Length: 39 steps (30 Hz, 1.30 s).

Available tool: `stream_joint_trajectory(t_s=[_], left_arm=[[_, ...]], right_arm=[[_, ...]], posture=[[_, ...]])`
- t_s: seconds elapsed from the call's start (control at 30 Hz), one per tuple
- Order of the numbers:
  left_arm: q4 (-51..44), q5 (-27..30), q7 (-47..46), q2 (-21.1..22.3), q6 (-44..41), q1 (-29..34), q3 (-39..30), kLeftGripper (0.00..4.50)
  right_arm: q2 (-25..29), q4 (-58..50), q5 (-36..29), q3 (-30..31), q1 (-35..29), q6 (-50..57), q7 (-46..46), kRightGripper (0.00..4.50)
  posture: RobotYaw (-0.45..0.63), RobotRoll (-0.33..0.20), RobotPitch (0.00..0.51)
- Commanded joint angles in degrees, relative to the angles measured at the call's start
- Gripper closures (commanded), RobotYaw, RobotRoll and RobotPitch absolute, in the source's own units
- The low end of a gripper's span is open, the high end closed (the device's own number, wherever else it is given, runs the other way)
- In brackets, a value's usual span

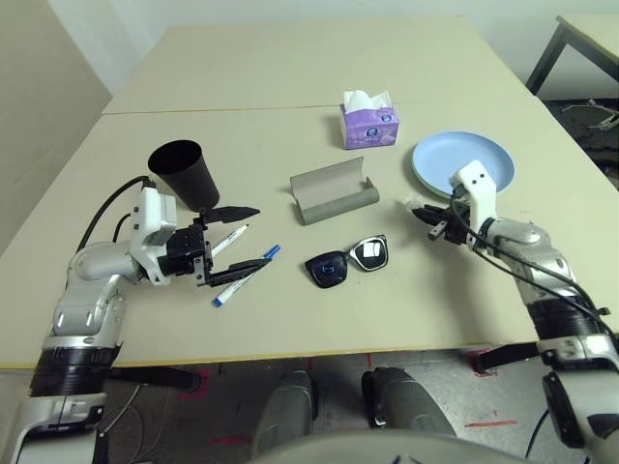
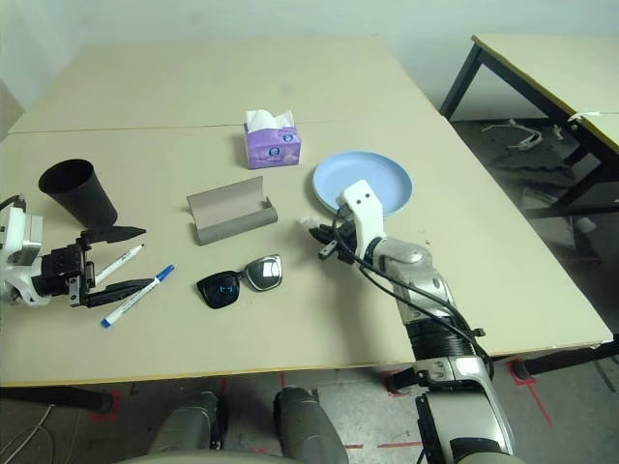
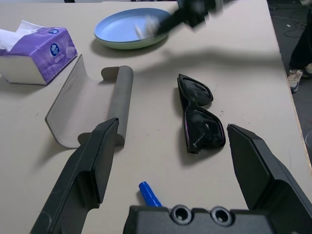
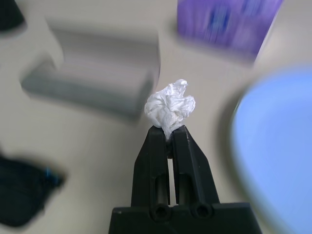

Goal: Organize and tidy the items on the table.

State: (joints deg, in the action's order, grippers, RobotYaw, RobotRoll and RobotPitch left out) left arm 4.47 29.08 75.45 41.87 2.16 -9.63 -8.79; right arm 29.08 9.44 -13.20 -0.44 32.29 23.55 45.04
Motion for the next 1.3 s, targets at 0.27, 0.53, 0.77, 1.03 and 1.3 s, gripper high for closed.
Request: stream_joint_trajectory(t_s=[0.27, 0.53, 0.77, 1.03, 1.3], left_arm=[[1.3, -1.1, 0.2, -0.8, 1.4, -0.1, 1.0, 0.0], [0.9, -0.8, -0.2, -0.6, 1.9, 1.5, 0.4, 0.0], [3.1, -0.7, 1.2, -0.2, 2.6, 0.7, 0.5, 0.0], [5.4, -0.7, 5.0, 0.7, 3.3, -0.4, 0.9, 0.0], [4.2, 0.4, 8.1, 2.2, 4.0, 2.6, -0.7, 0.0]], right_arm=[[3.0, 20.9, 10.9, 0.5, 10.6, -7.7, -10.8, 3.97], [5.4, 16.6, 13.9, 1.4, 9.4, -4.7, -10.4, 1.25], [19.5, -10.5, 10.0, 4.5, 2.3, 9.2, 7.7, 0.05], [25.9, -33.6, 7.6, 15.7, 9.6, 24.5, 18.2, 0.05], [17.2, -38.6, 10.5, 32.7, 19.8, 31.1, 17.9, 0.05]], posture=[[-0.09, 0.0, 0.115], [-0.08, 0.0, 0.12], [-0.11, 0.0, 0.121], [-0.14, 0.0, 0.114], [-0.1, 0.0, 0.112]])
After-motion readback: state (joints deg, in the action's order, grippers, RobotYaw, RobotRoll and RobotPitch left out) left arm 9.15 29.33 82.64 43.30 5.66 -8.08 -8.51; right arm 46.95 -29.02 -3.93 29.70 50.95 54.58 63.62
